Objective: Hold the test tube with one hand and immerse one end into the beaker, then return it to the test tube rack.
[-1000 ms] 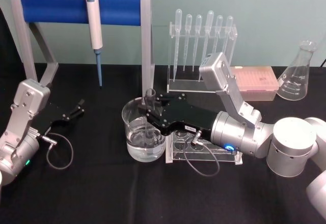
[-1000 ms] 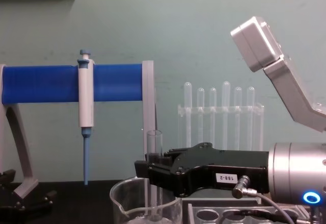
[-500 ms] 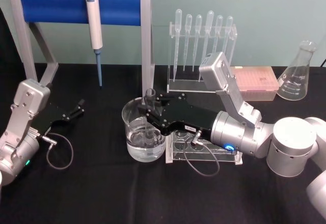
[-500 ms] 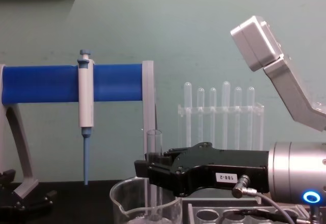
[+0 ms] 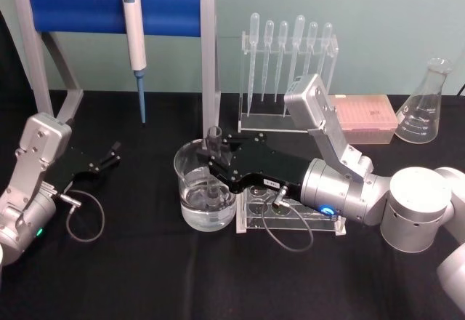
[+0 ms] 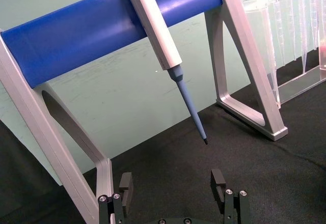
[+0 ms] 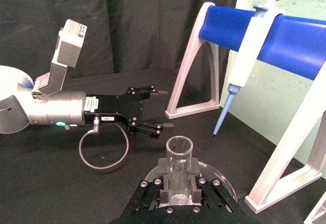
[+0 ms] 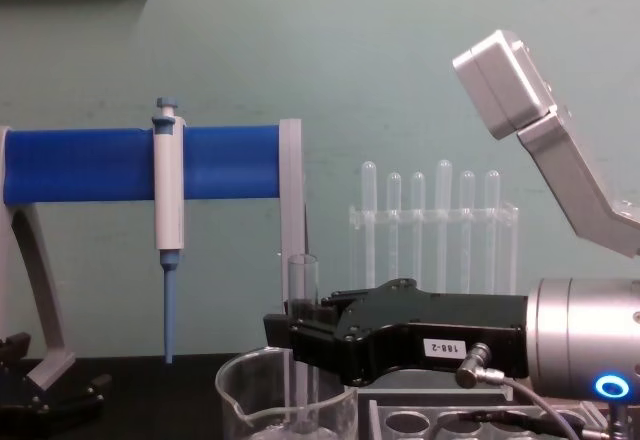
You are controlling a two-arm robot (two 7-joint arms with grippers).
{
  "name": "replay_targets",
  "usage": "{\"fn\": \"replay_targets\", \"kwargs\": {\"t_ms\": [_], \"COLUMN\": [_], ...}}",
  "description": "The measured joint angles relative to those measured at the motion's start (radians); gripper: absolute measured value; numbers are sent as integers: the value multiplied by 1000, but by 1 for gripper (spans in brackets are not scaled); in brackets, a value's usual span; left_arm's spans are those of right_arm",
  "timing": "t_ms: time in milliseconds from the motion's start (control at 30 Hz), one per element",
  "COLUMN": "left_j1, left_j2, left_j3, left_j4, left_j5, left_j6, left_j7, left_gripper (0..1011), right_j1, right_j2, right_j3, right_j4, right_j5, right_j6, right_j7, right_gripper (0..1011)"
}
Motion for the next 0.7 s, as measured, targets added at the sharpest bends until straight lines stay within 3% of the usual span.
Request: {"fn": "replay_targets", "kwargs": {"t_ms": [700], "left_j1": [0], "left_j2": [0], "left_j3": [0], "left_j4": [0], "left_j5": [0], "left_j6": [0], "left_j7": [0], "left_gripper": [1000], "right_j1": [0], "right_j2": [0], "right_j3": [0], "right_j4": [0], "right_j5": [0], "right_j6": [0], "right_j7": [0], "right_gripper": [226]}}
